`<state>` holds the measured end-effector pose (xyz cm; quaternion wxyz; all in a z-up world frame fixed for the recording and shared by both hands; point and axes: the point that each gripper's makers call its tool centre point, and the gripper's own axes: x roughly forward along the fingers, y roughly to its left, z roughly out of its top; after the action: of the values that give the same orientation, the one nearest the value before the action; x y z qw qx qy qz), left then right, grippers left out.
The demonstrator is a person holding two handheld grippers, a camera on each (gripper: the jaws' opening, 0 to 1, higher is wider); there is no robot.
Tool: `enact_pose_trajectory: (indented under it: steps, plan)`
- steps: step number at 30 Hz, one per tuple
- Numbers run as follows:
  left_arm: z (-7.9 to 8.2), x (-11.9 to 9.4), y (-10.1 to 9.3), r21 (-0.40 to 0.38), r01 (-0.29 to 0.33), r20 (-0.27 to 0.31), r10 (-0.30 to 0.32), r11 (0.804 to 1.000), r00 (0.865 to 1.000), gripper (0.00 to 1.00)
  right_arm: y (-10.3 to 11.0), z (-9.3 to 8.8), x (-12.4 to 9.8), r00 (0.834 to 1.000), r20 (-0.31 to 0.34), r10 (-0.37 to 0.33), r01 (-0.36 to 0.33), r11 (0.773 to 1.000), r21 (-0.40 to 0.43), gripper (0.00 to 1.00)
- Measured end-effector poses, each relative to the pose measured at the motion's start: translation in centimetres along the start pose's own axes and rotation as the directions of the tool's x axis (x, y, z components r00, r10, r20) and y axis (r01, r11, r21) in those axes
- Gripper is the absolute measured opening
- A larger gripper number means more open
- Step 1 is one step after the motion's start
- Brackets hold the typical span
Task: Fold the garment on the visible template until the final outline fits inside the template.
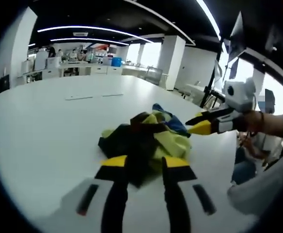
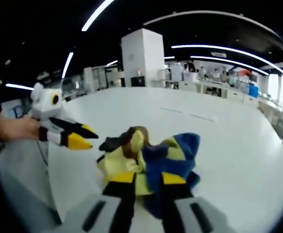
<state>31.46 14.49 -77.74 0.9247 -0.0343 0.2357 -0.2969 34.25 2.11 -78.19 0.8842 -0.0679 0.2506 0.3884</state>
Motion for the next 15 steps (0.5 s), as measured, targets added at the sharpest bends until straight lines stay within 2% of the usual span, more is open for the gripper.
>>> enact_pose_trajectory:
  steps: [5,10,15]
  plan:
    - [-0.5,0.8,0.1,0.006,0.005,-0.021,-0.004,1.000,1.000,0.16,0.0,-0.2,0.7,1.000,-0.009,-0.004,0.004,1.000,-0.008,0.09]
    - [-0.8,1.2,0.3,0.002,0.005,-0.021,-0.005,1.000,1.000,0.09,0.1,-0.6,1.2,1.000,-0.018,-0.010,0.010,1.000,-0.015,0.02]
    - [-1.0,1.6,0.0,-0.024,0.019,-0.010,-0.019,1.000,1.000,0.02,0.0,-1.0,1.3,0.999,-0.026,-0.018,0.018,1.000,-0.008,0.00]
